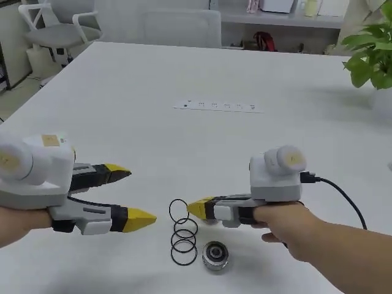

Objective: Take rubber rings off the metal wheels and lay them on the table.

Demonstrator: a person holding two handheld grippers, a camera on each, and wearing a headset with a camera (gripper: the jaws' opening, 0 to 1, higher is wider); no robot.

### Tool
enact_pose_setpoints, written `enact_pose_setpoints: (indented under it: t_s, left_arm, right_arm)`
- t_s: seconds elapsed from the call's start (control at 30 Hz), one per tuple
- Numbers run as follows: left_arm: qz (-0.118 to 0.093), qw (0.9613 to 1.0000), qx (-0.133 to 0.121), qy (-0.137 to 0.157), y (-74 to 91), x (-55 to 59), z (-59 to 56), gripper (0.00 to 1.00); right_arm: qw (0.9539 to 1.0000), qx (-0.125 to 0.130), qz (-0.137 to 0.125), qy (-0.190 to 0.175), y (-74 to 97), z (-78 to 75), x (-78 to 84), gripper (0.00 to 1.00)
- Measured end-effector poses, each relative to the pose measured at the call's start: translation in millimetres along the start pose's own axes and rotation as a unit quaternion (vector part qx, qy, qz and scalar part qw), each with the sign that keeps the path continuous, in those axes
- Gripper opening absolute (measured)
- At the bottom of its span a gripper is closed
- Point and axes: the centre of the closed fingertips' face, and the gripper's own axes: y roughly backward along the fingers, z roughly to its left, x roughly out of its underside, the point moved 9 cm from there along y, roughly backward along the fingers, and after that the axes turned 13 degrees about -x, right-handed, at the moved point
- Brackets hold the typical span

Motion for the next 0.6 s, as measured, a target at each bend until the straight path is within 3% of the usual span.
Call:
enact_pose_setpoints:
  t_s: [0.13, 0.4, 0.6]
  left_arm:
    - [0.000, 1.0000, -0.003, 0.002, 0.6, 0.8, 1.2, 0.68]
    - [0.004, 1.0000, -0.007, 0.005, 1.7, 2.0, 3.7, 0.68]
    - [0.005, 0.9999, -0.008, 0.006, 1.4, 1.3, 3.7, 0.67]
  right_arm:
    - [1.0000, -0.004, 0.002, -0.001, -5.1, 1.4, 1.7, 0.00]
    - [0.9994, 0.020, 0.021, 0.017, -5.7, -2.9, 1.9, 0.00]
    - [0.9985, 0.024, 0.030, 0.038, -4.3, -0.7, -0.4, 0.08]
